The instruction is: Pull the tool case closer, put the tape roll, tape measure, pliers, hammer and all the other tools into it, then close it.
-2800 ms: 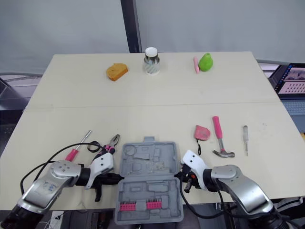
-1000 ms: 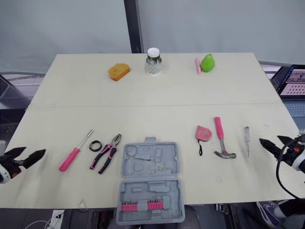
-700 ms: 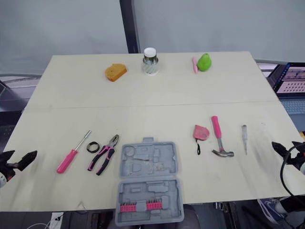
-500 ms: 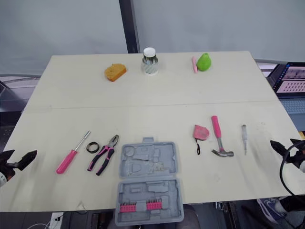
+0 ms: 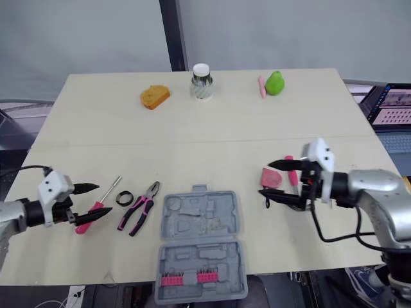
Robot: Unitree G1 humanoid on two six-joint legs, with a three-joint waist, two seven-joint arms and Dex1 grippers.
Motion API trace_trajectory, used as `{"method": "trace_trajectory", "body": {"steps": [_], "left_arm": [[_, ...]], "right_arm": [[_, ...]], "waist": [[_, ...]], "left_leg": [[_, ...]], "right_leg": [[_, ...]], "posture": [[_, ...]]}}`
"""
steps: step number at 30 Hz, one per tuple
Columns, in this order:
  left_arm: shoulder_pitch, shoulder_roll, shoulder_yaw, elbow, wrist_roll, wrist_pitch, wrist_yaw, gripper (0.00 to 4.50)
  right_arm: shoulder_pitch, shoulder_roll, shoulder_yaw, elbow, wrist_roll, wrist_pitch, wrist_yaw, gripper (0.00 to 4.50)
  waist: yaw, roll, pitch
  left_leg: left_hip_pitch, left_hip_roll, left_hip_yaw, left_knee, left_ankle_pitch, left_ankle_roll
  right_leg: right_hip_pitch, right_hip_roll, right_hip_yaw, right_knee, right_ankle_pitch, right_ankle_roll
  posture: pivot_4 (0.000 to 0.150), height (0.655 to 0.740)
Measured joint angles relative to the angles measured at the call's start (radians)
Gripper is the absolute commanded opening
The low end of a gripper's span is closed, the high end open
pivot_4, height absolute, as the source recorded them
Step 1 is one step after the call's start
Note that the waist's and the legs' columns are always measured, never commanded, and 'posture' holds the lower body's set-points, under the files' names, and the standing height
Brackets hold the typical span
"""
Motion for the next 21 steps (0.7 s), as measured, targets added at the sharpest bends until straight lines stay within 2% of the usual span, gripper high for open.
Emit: {"method": "trace_trajectory", "body": {"steps": [2,5,13,21], "left_arm": [[-0.058,0.000,-0.062,0.075,0.034,-0.065,-0.047,3.69],[-0.137,-0.001,-0.112,0.137,0.063,-0.121,-0.084,2.30],[-0.281,-0.004,-0.186,0.296,0.121,-0.220,-0.124,2.30],[-0.327,-0.015,-0.241,0.368,0.162,-0.288,-0.165,2.30]], "right_arm": [[-0.055,0.053,0.069,-0.038,-0.011,0.010,-0.021,4.50],[-0.085,0.101,0.141,-0.095,-0.020,0.019,-0.045,4.50],[-0.077,0.125,0.155,-0.142,-0.042,0.048,-0.119,4.50],[-0.077,0.154,0.187,-0.219,-0.041,0.111,-0.178,4.50]], "waist": [[0.000,0.000,0.000],[0.001,0.000,0.000],[-0.004,-0.001,0.000],[-0.005,-0.001,0.000]], "left_leg": [[-0.001,0.000,0.000,0.001,0.000,0.000],[-0.001,0.000,-0.001,0.001,0.000,0.000],[-0.001,0.001,-0.002,0.001,0.000,0.000],[-0.001,0.001,-0.002,0.001,0.000,0.000]], "right_leg": [[-0.002,0.000,-0.001,0.001,0.000,0.000],[-0.003,0.000,-0.002,0.005,0.000,0.000],[-0.004,-0.001,-0.006,0.006,0.000,0.000],[-0.004,-0.001,-0.008,0.007,0.000,0.000]], "posture": [[0.150,0.7400],[0.150,0.7400],[0.150,0.7400],[0.150,0.7400]]}}
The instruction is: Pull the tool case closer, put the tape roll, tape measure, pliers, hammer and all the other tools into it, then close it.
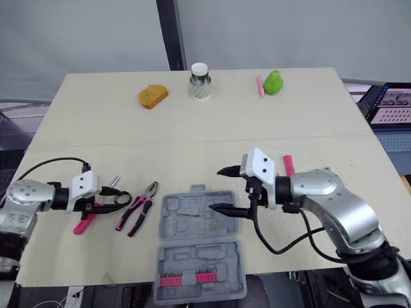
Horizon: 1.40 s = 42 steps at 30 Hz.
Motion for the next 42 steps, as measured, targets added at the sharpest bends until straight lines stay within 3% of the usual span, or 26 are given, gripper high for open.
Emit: {"method": "trace_trajectory", "body": {"steps": [32,36,42], "left_arm": [[-0.048,-0.029,-0.048,0.120,0.071,-0.070,-0.007,2.30],[-0.061,-0.032,-0.049,0.140,0.074,-0.080,-0.001,0.96],[-0.064,-0.041,-0.049,0.141,0.074,-0.080,-0.002,0.96]], "right_arm": [[0.078,0.001,-0.001,-0.050,0.001,0.013,-0.029,4.50],[0.081,0.001,-0.002,-0.050,0.001,0.012,-0.029,4.50],[0.084,0.001,-0.002,-0.050,0.001,0.012,-0.029,4.50]], "waist": [[0.002,0.000,0.000],[0.001,0.000,0.000],[0.000,0.000,0.000]], "left_leg": [[0.000,0.000,0.000,0.001,0.000,0.000],[0.000,0.000,0.000,0.001,0.000,0.000],[0.000,0.000,0.000,0.001,0.000,0.000]], "right_leg": [[0.000,0.000,0.000,0.000,0.000,0.000],[0.000,0.000,0.000,0.000,0.000,0.000],[0.000,0.000,-0.001,0.001,0.000,0.000]], "posture": [[0.150,0.7400],[0.150,0.7400],[0.150,0.7400]]}}
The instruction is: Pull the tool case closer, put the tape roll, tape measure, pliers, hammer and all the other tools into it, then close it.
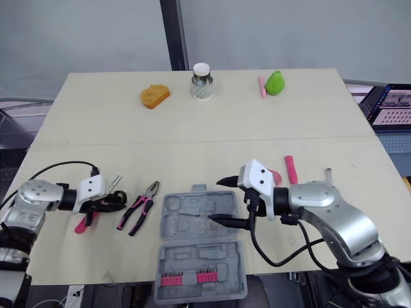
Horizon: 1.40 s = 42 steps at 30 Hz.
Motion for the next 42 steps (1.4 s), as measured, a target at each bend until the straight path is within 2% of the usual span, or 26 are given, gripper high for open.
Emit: {"method": "trace_trajectory", "body": {"steps": [42], "left_arm": [[-0.015,-0.019,0.000,0.009,0.001,0.008,0.010,0.96]], "right_arm": [[0.000,-0.001,0.000,0.001,-0.001,-0.001,0.000,4.50]], "waist": [[0.000,0.000,0.000]], "left_leg": [[0.000,0.000,0.000,0.000,0.000,0.000]], "right_leg": [[0.000,0.000,0.000,0.000,0.000,0.000]], "posture": [[0.150,0.7400]]}}
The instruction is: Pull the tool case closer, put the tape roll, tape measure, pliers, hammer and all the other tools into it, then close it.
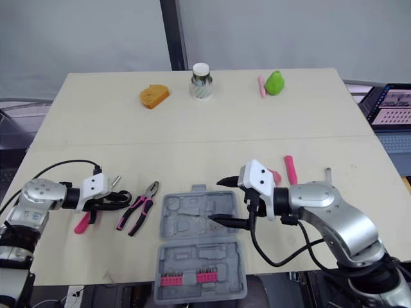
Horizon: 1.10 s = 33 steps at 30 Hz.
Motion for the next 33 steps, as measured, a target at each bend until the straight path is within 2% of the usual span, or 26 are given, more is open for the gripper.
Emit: {"method": "trace_trajectory", "body": {"steps": [28,31,33], "left_arm": [[-0.002,0.001,0.013,-0.010,-0.011,0.042,0.000,0.96],[-0.002,0.001,0.014,-0.011,-0.012,0.043,0.000,0.07],[-0.002,0.001,0.014,-0.014,-0.013,0.046,0.000,0.03]], "right_arm": [[0.005,0.000,0.000,0.004,0.000,0.000,0.000,4.50],[0.005,0.000,0.000,0.004,0.000,0.000,0.000,4.50],[0.005,0.000,0.000,0.004,0.000,0.000,0.000,4.50]], "waist": [[0.000,0.000,0.000],[0.000,0.000,0.000],[0.001,0.000,0.000]], "left_leg": [[0.000,0.000,0.000,0.000,0.000,0.000],[0.000,0.000,0.000,0.000,0.000,0.000],[0.000,0.000,0.000,0.000,0.000,0.000]], "right_leg": [[0.000,0.000,0.000,0.000,0.000,0.000],[0.000,0.000,0.000,0.000,0.000,0.000],[0.000,0.000,0.000,0.000,0.000,0.000]], "posture": [[0.150,0.7400],[0.150,0.7400],[0.150,0.7400]]}}
